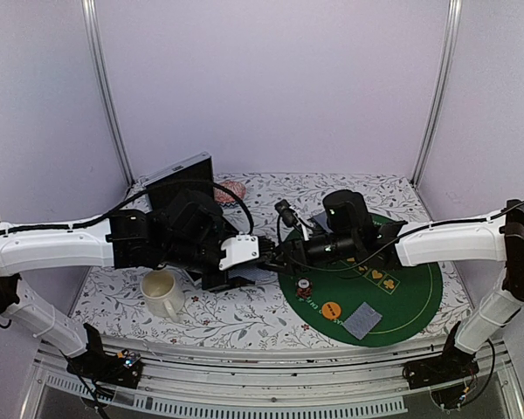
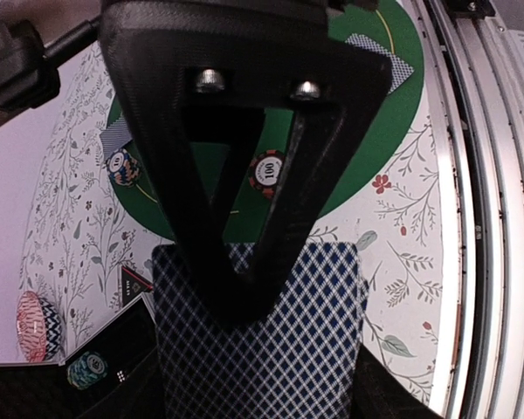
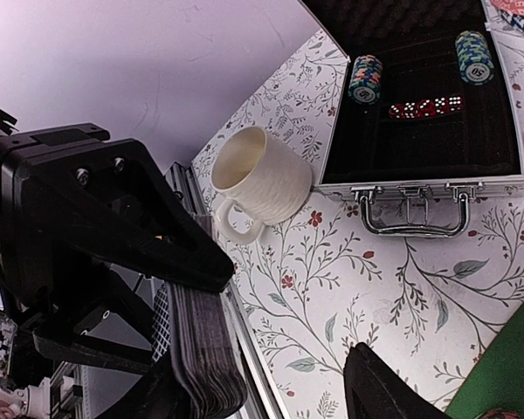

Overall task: Distribute texas hold em gaming equipment
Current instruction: Pick up the poker card from the face-down deck piles.

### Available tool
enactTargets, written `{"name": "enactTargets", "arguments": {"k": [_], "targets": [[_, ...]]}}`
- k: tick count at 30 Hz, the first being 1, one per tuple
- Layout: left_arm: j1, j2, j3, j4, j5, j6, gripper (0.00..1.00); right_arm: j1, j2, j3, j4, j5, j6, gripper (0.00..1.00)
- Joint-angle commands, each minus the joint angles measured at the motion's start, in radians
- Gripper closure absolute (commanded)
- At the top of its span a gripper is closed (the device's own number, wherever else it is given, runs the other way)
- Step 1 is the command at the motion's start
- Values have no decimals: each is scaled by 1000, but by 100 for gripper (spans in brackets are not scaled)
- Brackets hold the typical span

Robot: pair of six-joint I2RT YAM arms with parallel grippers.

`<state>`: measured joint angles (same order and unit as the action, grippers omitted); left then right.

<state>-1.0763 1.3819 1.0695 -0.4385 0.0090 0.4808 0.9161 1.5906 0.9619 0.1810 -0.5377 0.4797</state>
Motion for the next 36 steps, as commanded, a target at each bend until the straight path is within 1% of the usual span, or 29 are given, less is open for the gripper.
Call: {"name": "enactTargets", "arguments": {"k": [1,8,10,14,16,18,20,22,23,25,27,33,35,36], "targets": [[-12,-31,-12,33,-19,2,40,7,-51,6,-36,71,-15,39],[-13,-31,-16,35,-34,8,40,6,-70,38,-129,86,-46,41],[-13,-32,-17,35,-36,9,40,7,-69,43,-136,71,-47,44],[-12,-33,-17,35,-36,10,40,7,-73,61,-162,68,-55,54],[-12,-34,-18,35,-36,10,40,7,-80,61,-155,61,-58,65],[-12,-34,-20,35,-38,11,40,6,-84,65,-159,50,-56,74],[-12,-34,-22,36,-40,12,40,7,-90,70,-171,46,-57,79],[-13,-34,-23,37,-40,13,40,7,-99,70,-174,45,-60,80],[-13,-34,-23,37,-39,14,40,6,-104,70,-177,44,-61,85],[-13,-33,-25,38,-41,15,40,7,-114,68,-182,38,-64,92],[-12,-31,-26,41,-44,16,40,7,-121,69,-183,33,-67,96],[-11,-30,-28,41,-47,19,40,6,-126,68,-182,23,-70,97],[-10,-31,-28,42,-46,20,40,7,-116,71,-181,24,-64,92],[-10,-32,-26,41,-46,20,40,7,-109,73,-181,23,-62,88]]}}
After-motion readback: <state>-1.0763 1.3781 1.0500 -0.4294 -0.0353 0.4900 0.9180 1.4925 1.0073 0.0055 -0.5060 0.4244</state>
